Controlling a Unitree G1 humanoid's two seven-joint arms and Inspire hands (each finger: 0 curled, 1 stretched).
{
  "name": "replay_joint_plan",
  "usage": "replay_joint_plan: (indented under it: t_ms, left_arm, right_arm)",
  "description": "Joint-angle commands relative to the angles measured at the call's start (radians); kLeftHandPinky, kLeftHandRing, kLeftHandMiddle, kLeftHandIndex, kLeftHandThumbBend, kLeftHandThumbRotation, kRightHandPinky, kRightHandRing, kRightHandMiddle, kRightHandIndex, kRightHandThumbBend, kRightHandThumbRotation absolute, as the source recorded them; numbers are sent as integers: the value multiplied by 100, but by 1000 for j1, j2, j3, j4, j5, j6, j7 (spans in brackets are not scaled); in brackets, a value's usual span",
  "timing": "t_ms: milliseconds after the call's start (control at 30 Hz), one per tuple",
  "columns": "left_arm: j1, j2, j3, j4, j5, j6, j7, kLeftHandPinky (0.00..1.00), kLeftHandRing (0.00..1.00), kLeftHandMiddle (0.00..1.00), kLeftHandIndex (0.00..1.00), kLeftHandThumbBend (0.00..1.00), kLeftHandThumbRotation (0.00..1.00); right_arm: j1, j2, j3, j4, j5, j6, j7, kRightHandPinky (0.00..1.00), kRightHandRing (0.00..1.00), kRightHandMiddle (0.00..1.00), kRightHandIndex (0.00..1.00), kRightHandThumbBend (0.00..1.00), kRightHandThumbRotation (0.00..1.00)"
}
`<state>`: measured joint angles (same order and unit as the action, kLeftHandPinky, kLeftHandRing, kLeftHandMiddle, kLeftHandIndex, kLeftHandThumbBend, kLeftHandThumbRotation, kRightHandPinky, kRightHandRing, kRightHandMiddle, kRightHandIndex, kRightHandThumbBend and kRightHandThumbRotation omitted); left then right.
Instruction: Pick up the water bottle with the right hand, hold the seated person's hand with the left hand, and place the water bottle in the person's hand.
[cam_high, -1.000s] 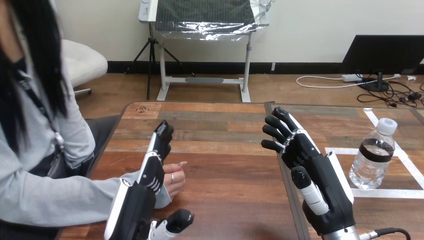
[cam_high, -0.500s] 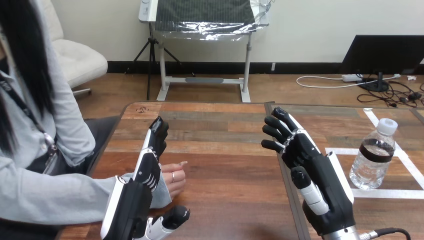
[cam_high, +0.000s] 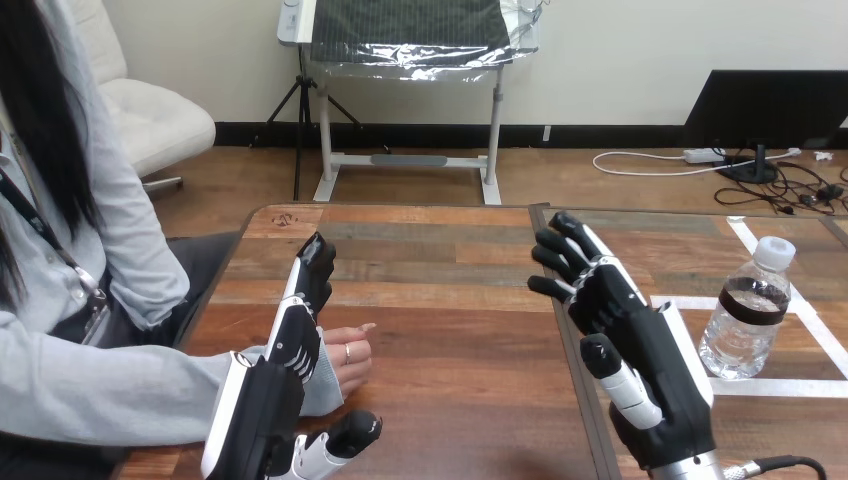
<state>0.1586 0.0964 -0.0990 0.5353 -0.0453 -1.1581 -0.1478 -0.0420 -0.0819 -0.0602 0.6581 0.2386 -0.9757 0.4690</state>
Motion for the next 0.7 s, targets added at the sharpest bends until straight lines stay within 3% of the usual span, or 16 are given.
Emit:
replay_joint_plan:
  t_ms: [0,433,667]
  left_arm:
    - [-38,-8,12,-47,-1,2,0,100,100,100,100,100,77]
    - [-44,-10,10,-39,-15,3,-5,100,100,100,100,100,77]
    - [-40,-10,12,-45,-10,11,-3,100,100,100,100,100,76]
  right_arm:
    - [-69,-5,-36,-52,21,-41,-27,83,91,91,93,100,76]
    - [-110,-16,-100,-39,58,-102,-85,86,91,92,93,100,73]
    - [-154,-26,-153,0,95,-144,-108,88,92,91,92,93,71]
